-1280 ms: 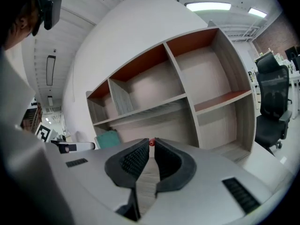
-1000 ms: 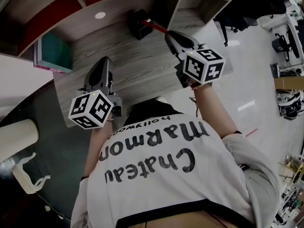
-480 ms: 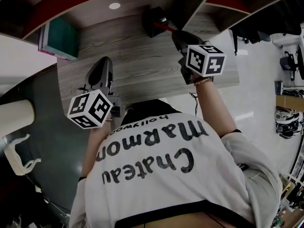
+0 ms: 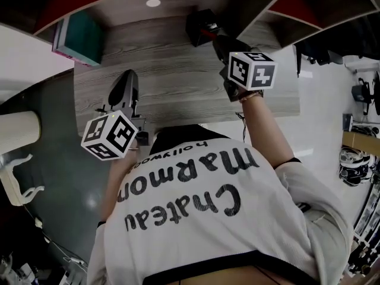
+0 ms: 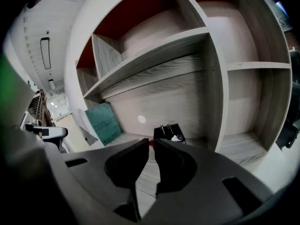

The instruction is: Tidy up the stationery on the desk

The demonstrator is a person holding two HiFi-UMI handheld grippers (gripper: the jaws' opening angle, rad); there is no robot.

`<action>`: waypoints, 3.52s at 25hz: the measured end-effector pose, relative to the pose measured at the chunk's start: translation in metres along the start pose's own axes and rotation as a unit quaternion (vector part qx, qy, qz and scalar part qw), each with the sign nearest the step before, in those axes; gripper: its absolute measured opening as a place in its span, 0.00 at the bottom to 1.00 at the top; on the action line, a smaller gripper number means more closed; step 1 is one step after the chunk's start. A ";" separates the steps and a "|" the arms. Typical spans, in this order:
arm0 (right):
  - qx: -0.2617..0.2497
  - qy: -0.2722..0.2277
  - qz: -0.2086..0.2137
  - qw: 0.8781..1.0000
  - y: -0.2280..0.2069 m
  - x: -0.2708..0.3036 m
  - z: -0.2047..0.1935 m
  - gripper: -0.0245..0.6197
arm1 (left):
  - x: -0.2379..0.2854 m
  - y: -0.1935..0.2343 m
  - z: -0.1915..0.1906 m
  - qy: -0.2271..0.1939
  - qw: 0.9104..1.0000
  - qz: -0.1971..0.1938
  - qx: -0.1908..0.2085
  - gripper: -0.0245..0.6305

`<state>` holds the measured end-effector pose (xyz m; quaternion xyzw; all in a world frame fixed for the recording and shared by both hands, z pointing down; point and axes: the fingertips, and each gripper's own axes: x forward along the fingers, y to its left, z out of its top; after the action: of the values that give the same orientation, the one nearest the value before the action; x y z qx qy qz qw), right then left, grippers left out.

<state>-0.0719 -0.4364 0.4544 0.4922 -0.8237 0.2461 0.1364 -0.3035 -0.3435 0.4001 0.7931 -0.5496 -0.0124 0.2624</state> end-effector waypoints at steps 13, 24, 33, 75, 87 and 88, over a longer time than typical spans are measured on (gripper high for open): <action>-0.018 0.026 0.027 0.999 0.004 0.036 0.000 0.12 | -0.002 0.013 0.004 -0.020 0.999 0.036 -0.013 0.06; -0.025 0.046 0.037 0.998 0.001 0.053 -0.002 0.13 | -0.004 0.019 0.003 -0.032 0.997 0.062 -0.023 0.06; -0.020 0.050 0.040 0.998 -0.003 0.062 -0.004 0.13 | -0.005 0.020 0.004 -0.034 0.997 0.072 -0.021 0.06; -0.024 0.049 0.018 0.998 -0.006 0.079 -0.012 0.13 | -0.021 0.050 -0.003 -0.021 0.995 0.092 -0.042 0.06; 0.049 0.036 -0.041 0.997 -0.004 0.073 -0.021 0.18 | -0.041 0.074 0.022 -0.015 0.999 0.045 -0.014 0.06; 0.060 0.036 -0.046 0.996 -0.001 0.071 -0.026 0.18 | -0.043 0.076 0.024 -0.014 0.999 0.039 -0.010 0.06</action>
<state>-0.1052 -0.4755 0.5099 0.5275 -0.7786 0.3064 0.1472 -0.3939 -0.3354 0.4005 0.7682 -0.5836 -0.0190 0.2627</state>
